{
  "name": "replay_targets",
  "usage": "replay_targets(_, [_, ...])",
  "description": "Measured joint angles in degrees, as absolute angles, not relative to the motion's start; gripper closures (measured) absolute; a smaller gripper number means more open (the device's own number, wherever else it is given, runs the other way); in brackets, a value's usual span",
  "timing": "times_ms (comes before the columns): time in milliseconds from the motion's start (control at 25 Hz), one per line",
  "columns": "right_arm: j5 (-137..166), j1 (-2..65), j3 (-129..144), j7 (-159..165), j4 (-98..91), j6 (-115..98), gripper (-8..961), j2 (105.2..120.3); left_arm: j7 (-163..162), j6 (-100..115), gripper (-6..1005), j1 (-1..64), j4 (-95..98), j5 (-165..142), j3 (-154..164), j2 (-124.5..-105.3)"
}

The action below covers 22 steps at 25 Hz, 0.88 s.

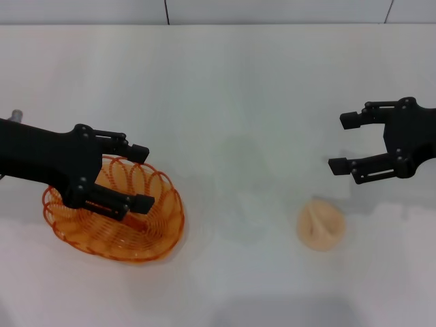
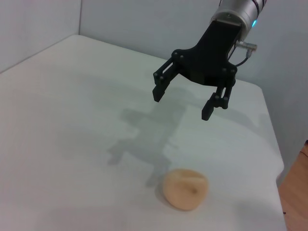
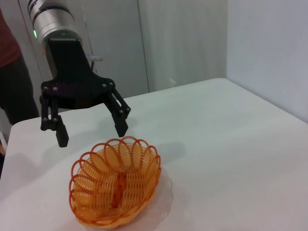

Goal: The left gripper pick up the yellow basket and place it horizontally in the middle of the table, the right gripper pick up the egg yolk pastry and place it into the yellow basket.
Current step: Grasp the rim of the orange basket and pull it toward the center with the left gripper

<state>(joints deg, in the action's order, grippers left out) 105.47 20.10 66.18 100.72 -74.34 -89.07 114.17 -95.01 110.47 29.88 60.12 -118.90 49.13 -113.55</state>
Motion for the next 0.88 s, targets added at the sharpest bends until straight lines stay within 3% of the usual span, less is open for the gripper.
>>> replay_targets(640, [105.5, 20.0, 66.2, 100.6, -73.7, -88.7, 108, 114.60, -95.4, 110.2, 114, 29.7, 59.8, -119.3, 49.1, -113.69])
replay_targets(880, [105.5, 20.2, 66.2, 100.7, -73.7, -88.4, 108, 114.92, -99.7, 109.6, 116, 30.8, 60.3, -121.3, 48.9, -112.32])
